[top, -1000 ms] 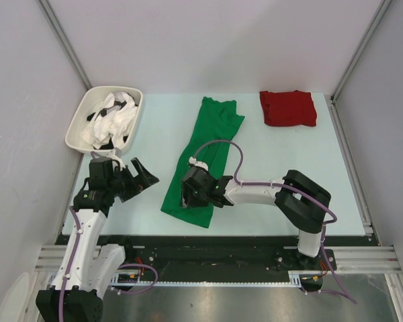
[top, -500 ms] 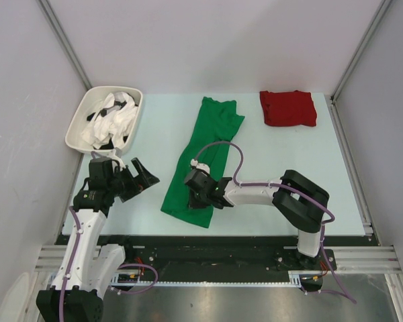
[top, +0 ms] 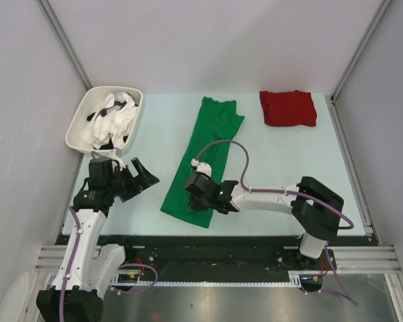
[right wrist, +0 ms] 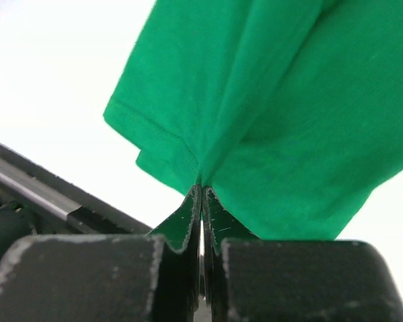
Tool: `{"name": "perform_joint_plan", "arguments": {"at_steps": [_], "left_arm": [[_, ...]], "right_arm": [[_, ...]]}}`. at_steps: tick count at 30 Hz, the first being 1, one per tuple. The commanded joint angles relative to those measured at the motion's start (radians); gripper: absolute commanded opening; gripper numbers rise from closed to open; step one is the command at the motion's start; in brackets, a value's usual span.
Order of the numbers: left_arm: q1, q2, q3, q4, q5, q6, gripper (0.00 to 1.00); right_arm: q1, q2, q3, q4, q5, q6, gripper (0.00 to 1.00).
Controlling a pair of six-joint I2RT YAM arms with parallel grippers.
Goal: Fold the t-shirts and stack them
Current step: Fold the tshirt
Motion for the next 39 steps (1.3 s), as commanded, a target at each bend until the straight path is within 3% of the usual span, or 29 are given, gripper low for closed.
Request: {"name": "perform_joint_plan", "arguments": {"at_steps": [1,9,10,11,12,15,22,26,28,32,39], "left_arm": [[0.008,-0.008,0.004,0.023,0.028,0.025,1.00],[0.010,-0.005,0.002,0.028,0.030,0.027,1.00],[0.010,-0.003,0.002,0.028,0.033,0.025,1.00],[0.010,-0.003,0.002,0.029,0.034,0.025,1.00],[0.010,0.000,0.001,0.031,0.036,0.025,1.00],[0.010,0.003,-0.013,0.052,0.057,0.030,1.00],[-0.010,0.050,-0.030,0.078,0.082,0.025,1.00],[-0.119,0.062,-0.051,0.135,0.057,-0.027,0.99],[-0.181,0.088,-0.074,0.178,0.041,-0.054,0.99],[-0.254,0.136,-0.133,0.270,0.024,-0.117,0.98],[-0.311,0.210,-0.180,0.345,-0.016,-0.140,0.98]], "right_arm": [[0.059,-0.078,0.003,-0.078,0.098,0.053,0.00],[0.120,-0.037,0.005,-0.091,0.104,0.101,0.00],[0.120,-0.030,0.005,-0.092,0.100,0.102,0.08],[0.120,-0.020,0.005,-0.095,0.100,0.104,0.28],[0.122,-0.020,0.006,-0.106,0.106,0.105,0.61],[0.120,-0.062,0.005,-0.117,0.190,0.095,0.99],[0.045,-0.228,0.003,-0.207,0.330,0.029,1.00],[-0.063,-0.251,-0.009,-0.293,0.387,0.009,1.00],[-0.122,-0.285,-0.073,-0.243,0.338,-0.011,1.00],[-0.390,-0.355,-0.244,0.060,0.120,-0.077,1.00],[-0.665,-0.270,-0.275,0.288,-0.075,-0.131,1.00]]}}
